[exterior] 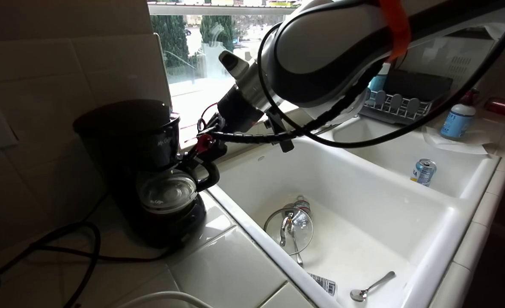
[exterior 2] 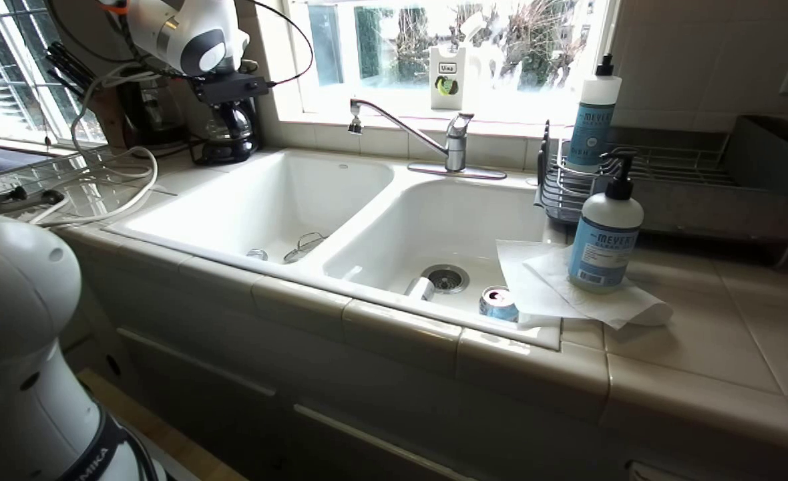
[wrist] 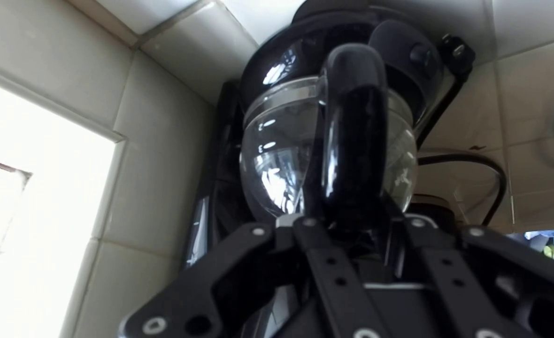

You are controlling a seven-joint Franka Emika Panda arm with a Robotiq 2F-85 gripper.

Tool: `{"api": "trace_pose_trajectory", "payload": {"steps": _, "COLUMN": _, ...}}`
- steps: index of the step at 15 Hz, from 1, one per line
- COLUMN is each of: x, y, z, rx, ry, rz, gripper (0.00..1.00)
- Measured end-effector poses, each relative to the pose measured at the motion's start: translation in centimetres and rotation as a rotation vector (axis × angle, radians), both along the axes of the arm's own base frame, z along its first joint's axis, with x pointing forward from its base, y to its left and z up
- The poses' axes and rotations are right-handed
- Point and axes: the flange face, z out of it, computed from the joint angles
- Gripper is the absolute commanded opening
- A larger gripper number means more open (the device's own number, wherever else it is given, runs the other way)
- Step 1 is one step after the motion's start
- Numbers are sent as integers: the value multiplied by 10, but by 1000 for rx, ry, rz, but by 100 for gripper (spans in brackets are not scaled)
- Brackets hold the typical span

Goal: Put the kettle on the coffeemaker

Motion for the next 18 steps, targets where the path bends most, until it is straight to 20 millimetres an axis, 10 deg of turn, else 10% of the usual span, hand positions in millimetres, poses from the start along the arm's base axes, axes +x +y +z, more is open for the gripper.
{"api": "trace_pose_trajectory", "payload": {"steps": 11, "x": -2, "y": 8, "z": -4, "rx": 5, "ry": -26, "rz": 8, "gripper": 7}}
{"api": "trace_pose_trajectory", "payload": {"steps": 12, "x": -3, "y": 10, "z": -6, "rx": 5, "ry": -29, "rz": 8, "gripper": 43}}
{"api": "trace_pose_trajectory", "payload": {"steps": 13, "x": -3, "y": 12, "z": -8, "rx": 6, "ry": -31, "rz": 8, "gripper": 56}}
{"api": "trace_pose_trajectory", "payload": {"steps": 18, "x": -5, "y": 17, "z": -16, "rx": -2, "ry": -31, "rz": 19, "gripper": 93}}
